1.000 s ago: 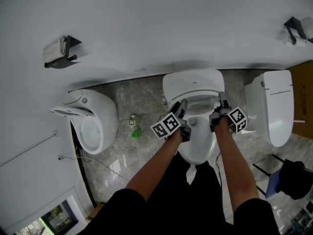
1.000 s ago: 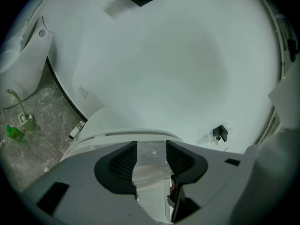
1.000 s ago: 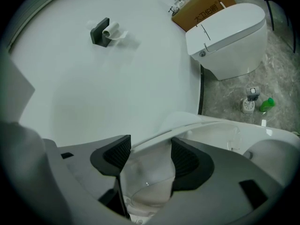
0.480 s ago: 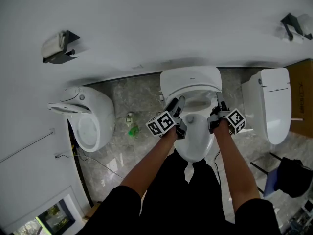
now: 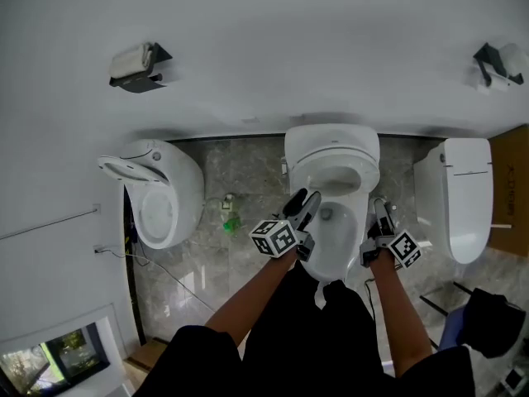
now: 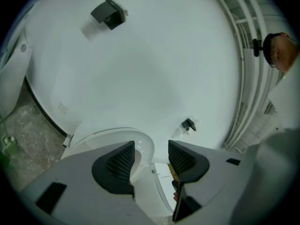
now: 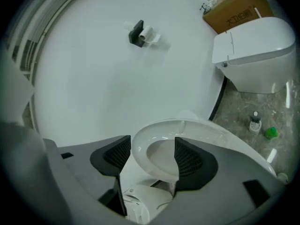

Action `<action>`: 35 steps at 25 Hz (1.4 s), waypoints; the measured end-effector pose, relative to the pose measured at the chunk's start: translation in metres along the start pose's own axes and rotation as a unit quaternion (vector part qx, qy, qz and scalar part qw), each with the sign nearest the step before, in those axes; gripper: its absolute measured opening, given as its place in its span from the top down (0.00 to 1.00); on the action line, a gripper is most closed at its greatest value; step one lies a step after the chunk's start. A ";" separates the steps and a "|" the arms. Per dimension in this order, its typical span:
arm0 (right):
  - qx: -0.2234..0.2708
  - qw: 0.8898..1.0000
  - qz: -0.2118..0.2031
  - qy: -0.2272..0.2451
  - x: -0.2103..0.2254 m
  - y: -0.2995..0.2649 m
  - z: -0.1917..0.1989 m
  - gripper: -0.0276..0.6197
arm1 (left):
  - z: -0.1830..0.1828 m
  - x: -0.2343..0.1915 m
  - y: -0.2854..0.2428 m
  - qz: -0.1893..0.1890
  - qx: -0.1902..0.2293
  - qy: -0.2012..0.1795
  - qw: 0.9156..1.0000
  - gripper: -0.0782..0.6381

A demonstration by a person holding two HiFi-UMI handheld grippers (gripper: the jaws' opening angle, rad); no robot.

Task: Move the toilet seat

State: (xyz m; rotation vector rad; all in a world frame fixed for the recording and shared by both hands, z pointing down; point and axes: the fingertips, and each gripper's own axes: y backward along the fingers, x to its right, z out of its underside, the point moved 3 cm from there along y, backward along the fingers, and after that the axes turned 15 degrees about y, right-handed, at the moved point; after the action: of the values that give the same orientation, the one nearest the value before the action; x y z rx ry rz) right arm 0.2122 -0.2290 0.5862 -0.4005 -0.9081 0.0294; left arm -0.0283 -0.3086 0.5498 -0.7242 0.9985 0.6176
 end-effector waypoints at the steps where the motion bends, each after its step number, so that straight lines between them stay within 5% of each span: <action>1: 0.003 1.000 -0.010 0.016 -0.011 0.008 -0.003 0.53 | 0.006 0.009 0.009 0.015 -0.004 -0.011 1.000 0.57; 6: -0.009 0.985 -0.090 0.144 -0.079 0.064 -0.017 0.53 | 0.043 0.067 0.061 0.063 0.004 -0.047 0.997 0.57; 13: -0.048 0.930 -0.211 0.298 -0.140 0.171 -0.007 0.53 | 0.096 0.162 0.124 0.089 0.043 -0.147 0.984 0.59; 18: -0.053 0.909 -0.232 0.343 -0.136 0.238 -0.001 0.53 | 0.131 0.201 0.148 0.067 0.068 -0.189 0.977 0.75; 24: -0.076 0.901 -0.242 0.353 -0.113 0.283 0.017 0.53 | 0.171 0.221 0.159 0.025 0.078 -0.209 0.975 0.86; 35: -0.029 0.890 -0.236 0.388 -0.153 0.318 0.007 0.53 | 0.201 0.258 0.200 0.037 0.085 -0.255 0.963 0.87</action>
State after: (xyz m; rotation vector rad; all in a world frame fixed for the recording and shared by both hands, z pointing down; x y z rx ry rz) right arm 0.1571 0.0384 0.3619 -0.2019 -0.1872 -0.5734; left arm 0.0336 0.0044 0.3378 -0.3481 0.5906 0.7270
